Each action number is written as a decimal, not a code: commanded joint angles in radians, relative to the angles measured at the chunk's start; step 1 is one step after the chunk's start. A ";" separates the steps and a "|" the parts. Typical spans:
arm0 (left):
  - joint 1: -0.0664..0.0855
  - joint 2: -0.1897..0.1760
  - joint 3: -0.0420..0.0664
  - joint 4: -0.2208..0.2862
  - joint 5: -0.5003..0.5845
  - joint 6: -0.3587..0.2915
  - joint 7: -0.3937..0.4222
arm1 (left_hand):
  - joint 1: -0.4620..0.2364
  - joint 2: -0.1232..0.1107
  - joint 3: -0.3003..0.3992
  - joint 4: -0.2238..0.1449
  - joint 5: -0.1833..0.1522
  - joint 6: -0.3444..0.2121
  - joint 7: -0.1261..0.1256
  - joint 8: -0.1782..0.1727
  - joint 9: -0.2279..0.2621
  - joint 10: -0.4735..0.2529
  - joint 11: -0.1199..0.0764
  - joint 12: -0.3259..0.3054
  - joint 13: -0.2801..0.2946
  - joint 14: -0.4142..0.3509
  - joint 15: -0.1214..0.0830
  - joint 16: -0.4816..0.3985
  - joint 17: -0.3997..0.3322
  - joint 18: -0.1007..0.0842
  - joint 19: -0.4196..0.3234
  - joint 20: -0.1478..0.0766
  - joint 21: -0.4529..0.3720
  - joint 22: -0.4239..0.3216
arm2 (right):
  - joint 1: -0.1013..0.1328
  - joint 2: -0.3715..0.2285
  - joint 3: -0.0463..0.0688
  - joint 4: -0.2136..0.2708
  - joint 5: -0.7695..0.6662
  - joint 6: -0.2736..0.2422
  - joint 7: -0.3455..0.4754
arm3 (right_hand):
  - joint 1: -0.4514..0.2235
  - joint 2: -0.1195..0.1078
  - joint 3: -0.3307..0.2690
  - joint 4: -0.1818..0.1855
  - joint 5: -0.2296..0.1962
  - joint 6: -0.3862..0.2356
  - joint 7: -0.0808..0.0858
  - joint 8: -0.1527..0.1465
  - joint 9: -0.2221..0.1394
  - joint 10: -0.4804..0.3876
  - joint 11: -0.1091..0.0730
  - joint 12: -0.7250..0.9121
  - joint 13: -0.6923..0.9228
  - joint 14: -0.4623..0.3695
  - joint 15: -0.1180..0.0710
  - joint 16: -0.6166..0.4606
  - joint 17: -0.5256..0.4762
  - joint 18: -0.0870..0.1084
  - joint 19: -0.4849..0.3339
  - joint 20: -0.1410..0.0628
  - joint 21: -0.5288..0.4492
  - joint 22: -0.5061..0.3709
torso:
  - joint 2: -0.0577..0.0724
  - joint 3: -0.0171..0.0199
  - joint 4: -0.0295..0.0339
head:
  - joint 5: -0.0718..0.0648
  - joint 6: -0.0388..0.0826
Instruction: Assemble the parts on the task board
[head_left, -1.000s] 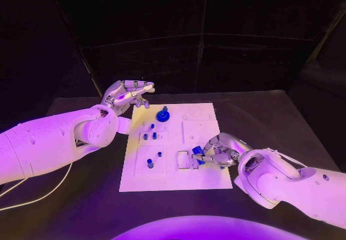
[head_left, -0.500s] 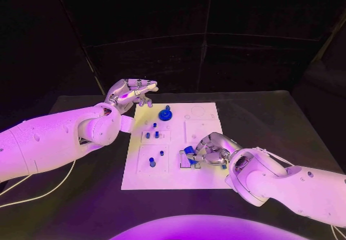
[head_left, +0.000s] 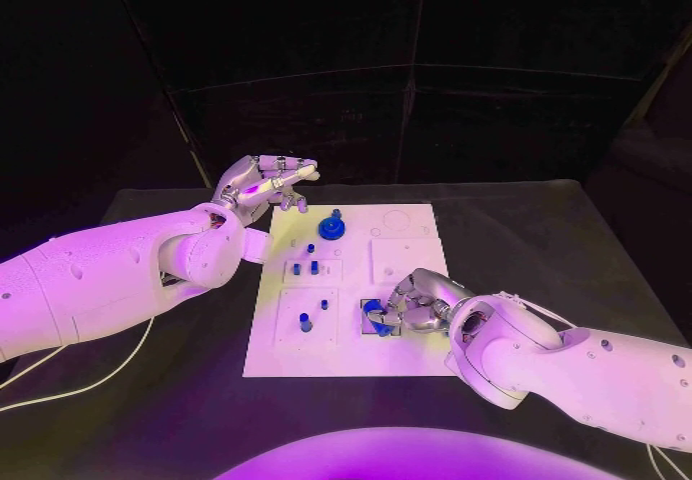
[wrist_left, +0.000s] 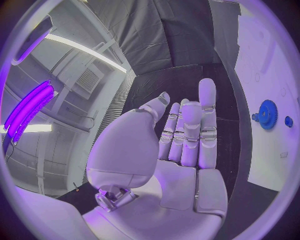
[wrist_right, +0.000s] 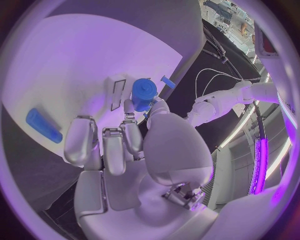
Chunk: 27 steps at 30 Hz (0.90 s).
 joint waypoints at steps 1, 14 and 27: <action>0.002 0.002 0.001 0.002 0.002 0.013 0.003 | 0.006 0.002 -0.002 -0.004 -0.001 -0.007 -0.002 0.005 0.000 -0.006 0.001 0.006 0.000 -0.008 0.001 0.005 -0.002 0.020 0.000 0.007 -0.006 -0.001 | 0.001 0.002 0.000 -0.003 -0.028 0.023 -0.039 | -0.014 0.001 -0.008 0.000 -0.005 0.008 0.002 0.003 0.003 0.005 0.000 -0.002 -0.003 0.072 -0.009 0.004 0.084 -0.011 0.004 -0.003 0.007 0.001 | 0.000 0.0005 -0.0001 | 0.001 0.002; 0.002 0.005 0.001 0.001 0.001 0.015 0.000 | 0.014 0.005 0.000 -0.009 -0.001 -0.007 -0.001 0.007 0.000 -0.009 0.001 0.009 0.000 -0.009 0.001 0.007 -0.003 0.020 0.000 0.006 -0.007 -0.002 | 0.001 0.011 0.000 -0.008 -0.086 -0.047 -0.026 | -0.152 -0.002 -0.082 0.003 -0.222 0.011 -0.004 0.006 0.035 -0.012 -0.005 -0.045 -0.035 0.069 -0.013 -0.004 0.070 -0.009 -0.002 -0.007 0.001 -0.007 | 0.000 0.0001 -0.0008 | 0.000 0.008; 0.002 0.005 0.001 0.000 0.001 0.015 0.002 | 0.014 0.005 0.000 -0.009 -0.001 -0.007 -0.001 0.007 0.000 -0.009 0.001 0.009 0.000 -0.009 0.001 0.007 -0.003 0.020 0.000 0.006 -0.007 -0.002 | 0.000 0.010 0.000 0.000 -0.102 -0.048 -0.013 | -0.335 0.009 -0.061 0.003 -0.283 0.013 -0.007 0.015 0.061 -0.011 -0.006 -0.058 -0.033 0.070 -0.014 -0.007 0.072 -0.009 -0.002 -0.007 0.001 -0.005 | 0.000 0.0007 -0.0007 | -0.002 0.011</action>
